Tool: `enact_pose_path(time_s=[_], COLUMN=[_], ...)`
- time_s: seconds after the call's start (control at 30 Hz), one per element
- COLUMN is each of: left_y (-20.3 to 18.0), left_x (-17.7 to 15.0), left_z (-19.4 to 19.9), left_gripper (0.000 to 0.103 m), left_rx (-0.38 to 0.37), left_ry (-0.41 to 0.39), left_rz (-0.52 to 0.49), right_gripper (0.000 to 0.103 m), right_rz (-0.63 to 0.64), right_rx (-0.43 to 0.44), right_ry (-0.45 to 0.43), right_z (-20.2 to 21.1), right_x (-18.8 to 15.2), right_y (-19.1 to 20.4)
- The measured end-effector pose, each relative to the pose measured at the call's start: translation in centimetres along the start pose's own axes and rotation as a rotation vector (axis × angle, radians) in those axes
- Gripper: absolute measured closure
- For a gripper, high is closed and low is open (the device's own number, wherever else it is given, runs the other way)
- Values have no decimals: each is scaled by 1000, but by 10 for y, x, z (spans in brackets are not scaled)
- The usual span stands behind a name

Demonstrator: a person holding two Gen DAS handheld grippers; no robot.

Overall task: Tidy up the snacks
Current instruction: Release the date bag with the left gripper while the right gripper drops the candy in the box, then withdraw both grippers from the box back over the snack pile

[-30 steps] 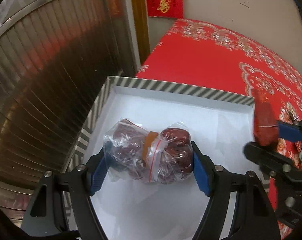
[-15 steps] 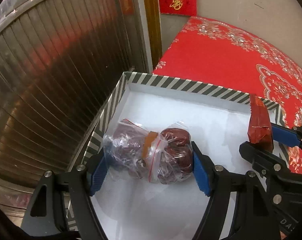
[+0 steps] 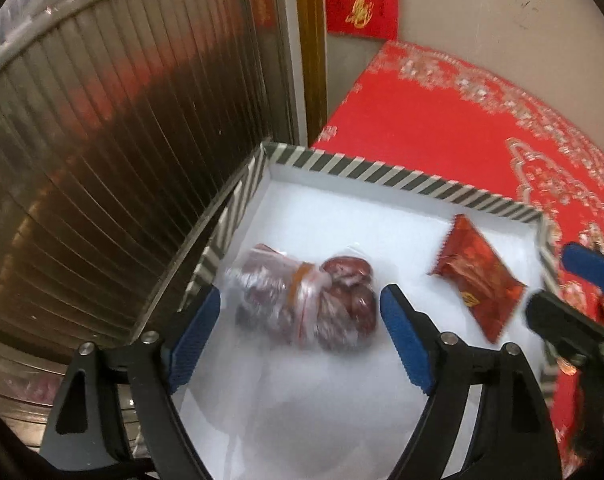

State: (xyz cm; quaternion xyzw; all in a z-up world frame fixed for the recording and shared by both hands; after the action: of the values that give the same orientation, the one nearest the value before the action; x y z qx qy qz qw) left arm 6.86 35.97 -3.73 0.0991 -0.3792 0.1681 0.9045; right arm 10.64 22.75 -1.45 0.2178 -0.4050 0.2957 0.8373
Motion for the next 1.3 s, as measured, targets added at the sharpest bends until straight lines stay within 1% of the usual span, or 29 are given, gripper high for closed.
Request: enact_pose_path(time_s=[0.07,0.1,0.13,0.2,0.27,0.33,0.4,0.43,0.5,0.53,0.6,0.67,0.73,0.8,0.87,0.97,1.07,1.13,1.23,1.3], left_y=[-4,-6,-10,-19,-29,-41,-52,-65,-85,-104,-129,-163,-190,-207,-219,-221,-220,-217,-216,-219], left_x=[2,2,1,0,-3,-8,-13,-18,-25,-31,-39,-52,-61,-70,-75,-77,-78,-77,-74,-73], left_z=[20,27,38,53,69,82,97,106,118,125,132,139,139,133,126,116,110,107,99,95], left_gripper=[12,9,8,6,6,6,6,5,5,5,5,5,5,5,5,5,5,5,5,5], left_rx=[-17,-21,-32,-46,-51,-73,-103,-134,-180,-220,-265,-321,-349,-348,-331,-292,-287,-273,-273,-267], left_ry=[-44,-56,-79,-110,-134,-153,-165,-165,-158,-151,-141,-119,-93,-67,-49,-39,-25,-23,-9,-2], left_rz=[-1,-4,-13,-39,-63,-71,-70,-70,-80,-100,-132,-165,-178,-184,-182,-166,-141,-139,-144,-170], right_gripper=[32,26,24,23,23,23,23,22,21,21,21,21,21,21,21,21,21,21,21,21], right_rz=[-12,-25,-37,-58,-69,-81,-119,-144,-245,-289,-335,-370,-425,-484,-512,-509,-514,-526,-542,-540], right_rx=[-15,-20,-25,-46,-77,-126,-194,-207,-228,-239,-259,-259,-239,-208,-184,-195,-181,-190,-191,-203], right_ry=[-41,-60,-72,-97,-119,-132,-145,-149,-146,-141,-140,-137,-139,-144,-154,-132,-115,-112,-99,-82], right_z=[28,45,59,89,116,144,176,185,204,211,220,225,226,221,215,197,180,171,161,155], right_x=[-1,-4,-8,-19,-32,-47,-66,-71,-89,-100,-115,-128,-136,-140,-137,-131,-127,-124,-123,-125], right_y=[-7,-12,-16,-30,-49,-72,-103,-113,-140,-152,-166,-174,-179,-181,-179,-177,-178,-181,-185,-185])
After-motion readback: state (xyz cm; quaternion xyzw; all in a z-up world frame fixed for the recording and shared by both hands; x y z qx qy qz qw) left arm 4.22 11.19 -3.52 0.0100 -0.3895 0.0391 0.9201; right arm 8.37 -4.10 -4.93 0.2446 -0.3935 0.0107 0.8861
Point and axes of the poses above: each gripper's, at about its wrist camera, not at the fingertips, and z roughly against the way its jaws point, y to its left, x to its top, the point moved 9 cm from there along -z, roughly the way its jaws point, and after that the axes turned 12 degrees about -y, right-handed, at the moved point
